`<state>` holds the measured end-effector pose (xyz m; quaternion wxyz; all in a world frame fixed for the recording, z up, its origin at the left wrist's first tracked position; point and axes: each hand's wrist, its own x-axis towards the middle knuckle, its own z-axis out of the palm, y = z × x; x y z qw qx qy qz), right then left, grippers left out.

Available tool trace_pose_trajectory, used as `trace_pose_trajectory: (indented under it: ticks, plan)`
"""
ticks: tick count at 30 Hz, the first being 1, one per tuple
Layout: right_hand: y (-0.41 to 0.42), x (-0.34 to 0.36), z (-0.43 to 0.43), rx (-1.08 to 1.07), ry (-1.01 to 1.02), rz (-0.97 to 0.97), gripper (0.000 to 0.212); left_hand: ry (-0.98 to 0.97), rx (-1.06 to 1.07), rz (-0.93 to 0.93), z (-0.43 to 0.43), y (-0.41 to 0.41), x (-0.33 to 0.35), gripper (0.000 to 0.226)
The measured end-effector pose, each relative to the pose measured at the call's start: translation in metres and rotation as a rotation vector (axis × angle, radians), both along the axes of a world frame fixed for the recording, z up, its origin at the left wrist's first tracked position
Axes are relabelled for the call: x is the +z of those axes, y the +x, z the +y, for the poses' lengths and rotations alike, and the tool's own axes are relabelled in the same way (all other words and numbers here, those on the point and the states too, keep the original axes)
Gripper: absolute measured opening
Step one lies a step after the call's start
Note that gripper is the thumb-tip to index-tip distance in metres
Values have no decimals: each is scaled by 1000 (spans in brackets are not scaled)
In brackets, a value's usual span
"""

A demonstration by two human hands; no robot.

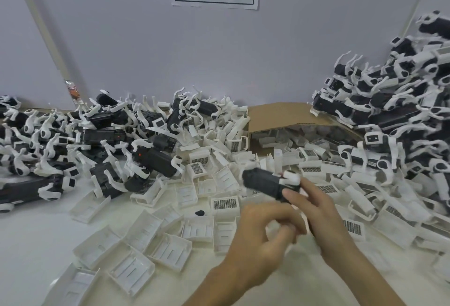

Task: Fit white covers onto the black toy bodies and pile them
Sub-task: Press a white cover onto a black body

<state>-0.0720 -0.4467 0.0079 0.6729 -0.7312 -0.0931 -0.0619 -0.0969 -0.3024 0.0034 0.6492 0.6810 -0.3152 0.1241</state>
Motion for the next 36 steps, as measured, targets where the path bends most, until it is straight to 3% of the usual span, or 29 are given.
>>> trace_pose_trajectory:
  ticks: [4, 7, 11, 15, 19, 21, 22, 25, 27, 31, 33, 36]
  plan:
    - [1, 1, -8, -220, 3, -201, 37, -249, 26, 282, 3, 11, 7, 20]
    - [-2, -3, -10, -249, -19, -320, 59, -237, 96, 538, 10, 21, 3, 35]
    - [-5, -8, -6, -69, -148, -361, 61, -154, 3, 756, 15, 23, 6, 73]
    - [-9, -12, 7, 101, -303, -383, 67, -377, -4, 928, 14, 21, 8, 70]
    - [-7, -7, 3, -120, -469, -549, 42, -414, 128, 843, 16, 25, 8, 62]
    - [-7, -1, -4, -241, -348, -514, 18, -442, 108, 802, 22, 29, 11, 50]
    - [-6, 2, -9, -277, -249, -452, 16, -438, 91, 790, 26, 31, 12, 45]
    - [-3, 5, -23, -252, -117, -349, 34, -344, -34, 770, 32, 33, 11, 46]
    - [-3, 6, -22, -180, -130, -339, 31, -275, -80, 766, 30, 31, 8, 37]
    - [-6, 3, -11, -92, -216, -340, 37, -74, -1, 636, 21, 23, 6, 29]
    - [-6, -2, -8, -20, -280, -341, 55, -59, 53, 559, 16, 20, 4, 22]
    - [-5, -5, -7, 52, -247, -308, 61, -58, 127, 495, 12, 18, 4, 15]
